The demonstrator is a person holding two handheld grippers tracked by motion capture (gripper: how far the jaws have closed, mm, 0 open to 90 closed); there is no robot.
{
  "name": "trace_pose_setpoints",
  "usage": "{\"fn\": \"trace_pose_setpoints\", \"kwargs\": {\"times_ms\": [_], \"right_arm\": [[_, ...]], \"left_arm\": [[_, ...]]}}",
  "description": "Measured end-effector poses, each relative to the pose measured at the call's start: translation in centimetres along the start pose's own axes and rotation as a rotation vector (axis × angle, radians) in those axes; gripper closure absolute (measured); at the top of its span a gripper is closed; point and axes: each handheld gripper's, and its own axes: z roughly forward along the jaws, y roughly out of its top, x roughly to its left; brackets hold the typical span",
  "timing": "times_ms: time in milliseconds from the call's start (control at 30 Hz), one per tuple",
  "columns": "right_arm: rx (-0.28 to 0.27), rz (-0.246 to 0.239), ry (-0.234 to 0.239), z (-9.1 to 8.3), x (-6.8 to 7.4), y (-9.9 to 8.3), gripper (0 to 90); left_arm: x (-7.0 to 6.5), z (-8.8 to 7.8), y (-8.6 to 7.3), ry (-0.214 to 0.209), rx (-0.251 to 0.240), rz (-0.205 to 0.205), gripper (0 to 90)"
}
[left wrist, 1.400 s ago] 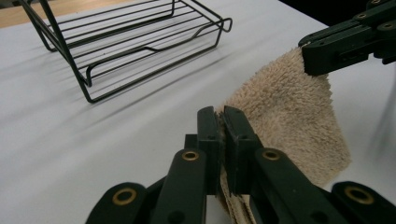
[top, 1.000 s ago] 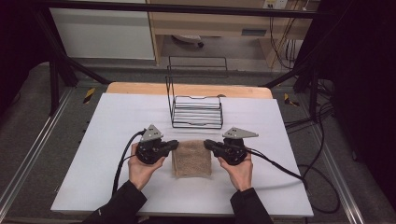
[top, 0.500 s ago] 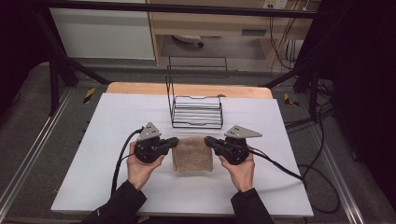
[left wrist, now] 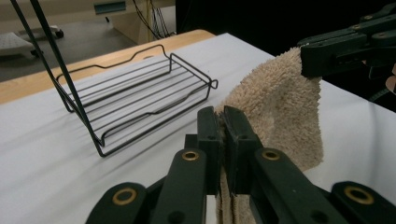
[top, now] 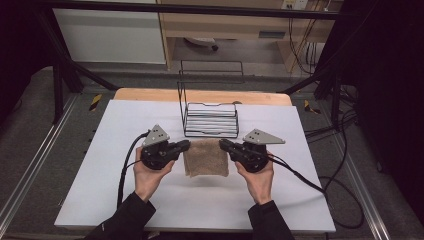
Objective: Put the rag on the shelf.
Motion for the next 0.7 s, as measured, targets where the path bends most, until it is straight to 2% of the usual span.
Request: {"fn": "trace_pose_setpoints", "kwargs": {"times_ms": [467, 700], "right_arm": [[-0.097, -0.034, -0.016, -0.9, 0.4, 2.4, 85.8], [-0.13, -0.048, -0.021, -1.1, 0.6, 3.4, 85.8]], "left_arm": [[0.2, -1.0, 2.2, 0.009, -0.118, -0.005, 85.9], [0.3, -1.4, 3.2, 0.013, -0.156, -0.004, 86.0]]}}
